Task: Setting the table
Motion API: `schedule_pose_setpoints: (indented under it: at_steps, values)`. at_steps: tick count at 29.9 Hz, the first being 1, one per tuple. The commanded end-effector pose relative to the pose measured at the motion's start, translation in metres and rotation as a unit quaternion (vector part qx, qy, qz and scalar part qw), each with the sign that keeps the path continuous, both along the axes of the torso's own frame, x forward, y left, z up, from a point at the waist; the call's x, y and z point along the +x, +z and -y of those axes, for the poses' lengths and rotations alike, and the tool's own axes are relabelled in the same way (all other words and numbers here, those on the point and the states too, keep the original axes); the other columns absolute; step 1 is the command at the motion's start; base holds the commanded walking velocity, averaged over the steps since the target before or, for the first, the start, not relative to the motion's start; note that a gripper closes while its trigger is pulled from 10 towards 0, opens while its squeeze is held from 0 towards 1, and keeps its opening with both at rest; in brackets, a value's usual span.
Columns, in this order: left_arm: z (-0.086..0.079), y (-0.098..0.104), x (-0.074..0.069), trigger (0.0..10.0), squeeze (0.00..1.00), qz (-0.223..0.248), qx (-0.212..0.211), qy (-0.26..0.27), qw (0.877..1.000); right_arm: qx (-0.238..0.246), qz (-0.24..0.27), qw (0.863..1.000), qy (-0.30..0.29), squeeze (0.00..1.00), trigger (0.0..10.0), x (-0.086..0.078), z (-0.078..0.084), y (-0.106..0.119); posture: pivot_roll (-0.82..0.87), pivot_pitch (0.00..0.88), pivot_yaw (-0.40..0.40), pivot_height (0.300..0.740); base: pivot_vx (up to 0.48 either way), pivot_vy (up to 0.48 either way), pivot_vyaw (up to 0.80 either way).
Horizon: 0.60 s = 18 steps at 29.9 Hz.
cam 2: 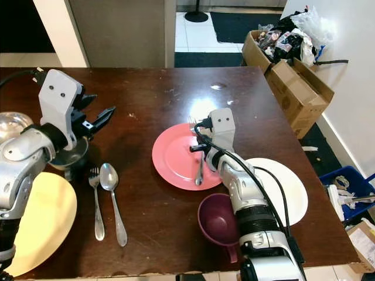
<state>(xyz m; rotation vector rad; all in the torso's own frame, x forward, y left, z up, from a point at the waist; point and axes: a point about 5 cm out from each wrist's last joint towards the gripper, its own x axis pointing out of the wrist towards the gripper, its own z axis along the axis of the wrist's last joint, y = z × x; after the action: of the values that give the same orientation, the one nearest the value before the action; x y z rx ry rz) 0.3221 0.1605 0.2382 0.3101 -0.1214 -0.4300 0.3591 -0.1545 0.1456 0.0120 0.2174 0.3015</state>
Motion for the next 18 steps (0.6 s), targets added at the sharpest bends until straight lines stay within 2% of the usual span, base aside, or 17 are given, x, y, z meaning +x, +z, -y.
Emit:
schedule_pose_setpoints:
  at_steps: [1, 6, 8, 9, 12, 13, 14, 15, 16, 18]
  values:
    - [0.003, -0.003, -0.002, 10.0, 0.0, -0.007, 0.001, -0.003, 1.0, -0.005, -0.005, 1.0, -0.001, 1.0, 10.0, -0.003, 0.002, -0.003, -0.1, 0.052, 0.067, 0.74, 0.0, 0.0, 0.0]
    - [0.004, -0.003, -0.001, 10.0, 0.0, -0.007, 0.001, -0.004, 1.0, 0.0, 0.021, 1.0, -0.003, 1.0, 10.0, -0.006, 0.002, 0.007, -0.11, 0.057, 0.069, 0.74, 0.0, 0.0, 0.0]
    - [0.004, -0.003, -0.001, 10.0, 0.0, -0.007, 0.001, -0.004, 1.0, 0.004, 0.048, 0.999, -0.007, 1.0, 10.0, -0.008, 0.003, 0.024, -0.11, 0.06, 0.068, 0.74, 0.0, 0.0, 0.0]
    - [0.004, -0.003, -0.001, 10.0, 0.0, -0.007, 0.001, -0.004, 1.0, 0.004, 0.048, 0.999, -0.007, 1.0, 10.0, -0.008, 0.003, 0.024, -0.11, 0.06, 0.068, 0.74, 0.0, 0.0, 0.0]
    - [0.007, -0.004, -0.001, 10.0, 0.0, -0.007, 0.0, -0.004, 1.0, 0.002, 0.11, 0.994, -0.011, 1.0, 10.0, -0.014, 0.006, 0.058, -0.12, 0.063, 0.064, 0.74, 0.0, 0.0, 0.0]
    - [0.007, -0.004, -0.001, 10.0, 0.0, -0.007, 0.0, -0.004, 1.0, 0.002, 0.11, 0.994, -0.011, 1.0, 10.0, -0.014, 0.006, 0.058, -0.12, 0.063, 0.064, 0.74, 0.0, 0.0, 0.0]
    - [0.007, -0.004, 0.0, 10.0, 0.0, -0.007, -0.002, -0.002, 1.0, 0.001, 0.134, 0.991, -0.009, 0.85, 10.0, -0.016, 0.005, 0.068, -0.12, 0.063, 0.064, 0.74, 0.0, 0.0, 0.0]
    - [0.008, -0.004, 0.0, 10.0, 0.0, -0.006, -0.005, 0.001, 1.0, -0.003, 0.16, 0.987, -0.013, 0.0, 10.0, -0.018, 0.006, 0.077, -0.12, 0.062, 0.063, 0.74, 0.0, 0.0, 0.0]
    - [0.008, -0.004, 0.0, 10.0, 0.0, -0.006, -0.005, 0.001, 1.0, -0.003, 0.16, 0.987, -0.013, 0.0, 10.0, -0.018, 0.006, 0.077, -0.12, 0.062, 0.063, 0.74, 0.0, 0.0, 0.0]
    - [0.009, -0.004, 0.001, 10.0, 0.0, -0.001, -0.02, 0.018, 1.0, 0.002, 0.226, 0.974, -0.027, 0.0, 10.0, -0.024, 0.005, 0.097, -0.12, 0.064, 0.06, 0.74, 0.0, 0.0, 0.0]
